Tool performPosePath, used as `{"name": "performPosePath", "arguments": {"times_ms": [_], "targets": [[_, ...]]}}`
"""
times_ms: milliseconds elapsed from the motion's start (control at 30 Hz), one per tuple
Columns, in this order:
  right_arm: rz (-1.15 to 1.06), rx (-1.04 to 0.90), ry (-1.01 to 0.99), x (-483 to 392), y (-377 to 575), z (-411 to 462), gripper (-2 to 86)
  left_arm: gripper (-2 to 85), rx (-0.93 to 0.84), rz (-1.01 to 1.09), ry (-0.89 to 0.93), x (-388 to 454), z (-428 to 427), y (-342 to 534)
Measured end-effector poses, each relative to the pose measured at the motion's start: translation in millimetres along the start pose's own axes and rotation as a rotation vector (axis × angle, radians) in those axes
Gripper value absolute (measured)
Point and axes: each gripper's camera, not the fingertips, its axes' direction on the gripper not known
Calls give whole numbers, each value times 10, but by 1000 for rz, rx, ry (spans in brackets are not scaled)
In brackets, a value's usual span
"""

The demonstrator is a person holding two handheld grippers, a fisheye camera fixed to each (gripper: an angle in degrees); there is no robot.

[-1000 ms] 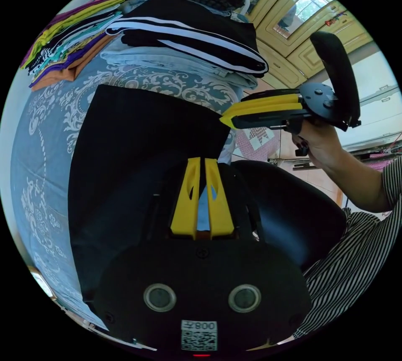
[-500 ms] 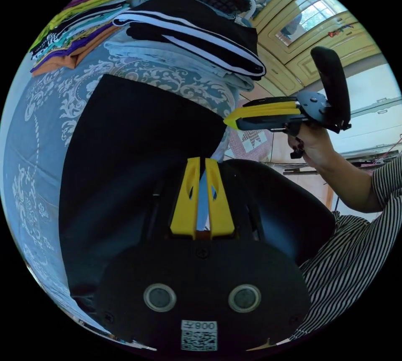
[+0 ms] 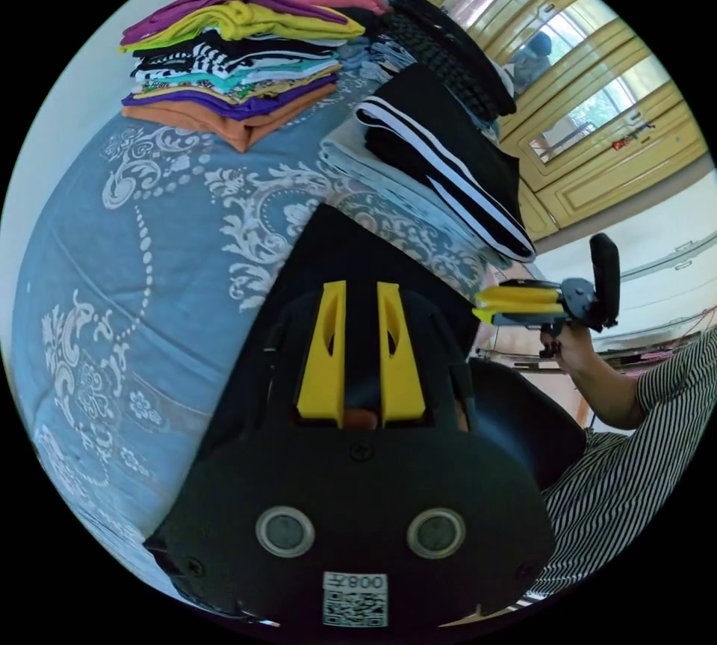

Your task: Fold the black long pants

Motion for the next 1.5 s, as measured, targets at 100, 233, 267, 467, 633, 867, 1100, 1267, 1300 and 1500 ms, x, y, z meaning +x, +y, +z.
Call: {"name": "performPosePath", "arguments": {"times_ms": [100, 233, 267, 467, 633, 867, 1100, 1267, 1300, 1500], "targets": [[-1, -9, 25, -97, -38, 68, 81, 84, -37, 20, -28, -171, 68, -220], [-13, -16, 43, -215, -94, 105, 81, 91, -100, 60, -75, -351, 264, -469], [-19, -21, 47, -255, -118, 117, 81, 91, -111, 63, -78, -376, 301, -494], [-33, -8, 30, -426, -183, 184, 76, 82, -187, 141, -143, -508, 580, -476], [-42, -2, 44, -623, -243, 244, 57, 39, -205, 137, -93, -766, 679, -347], [29, -6, -88, -738, -339, 339, 29, 20, -202, 98, -63, -1111, 783, -81], [90, 36, -216, -977, -368, 257, 24, 16, -154, 165, -75, -1385, 645, 324], [38, 102, -310, -1427, -361, 32, 23, 16, -104, 203, -71, -1611, 497, 711], [19, 115, -335, -1569, -361, -22, 23, 16, -89, 215, -82, -1669, 455, 829], [-147, 154, -462, -2526, -440, -178, 22, 17, 15, 241, -92, -2062, 207, 1610]]}}
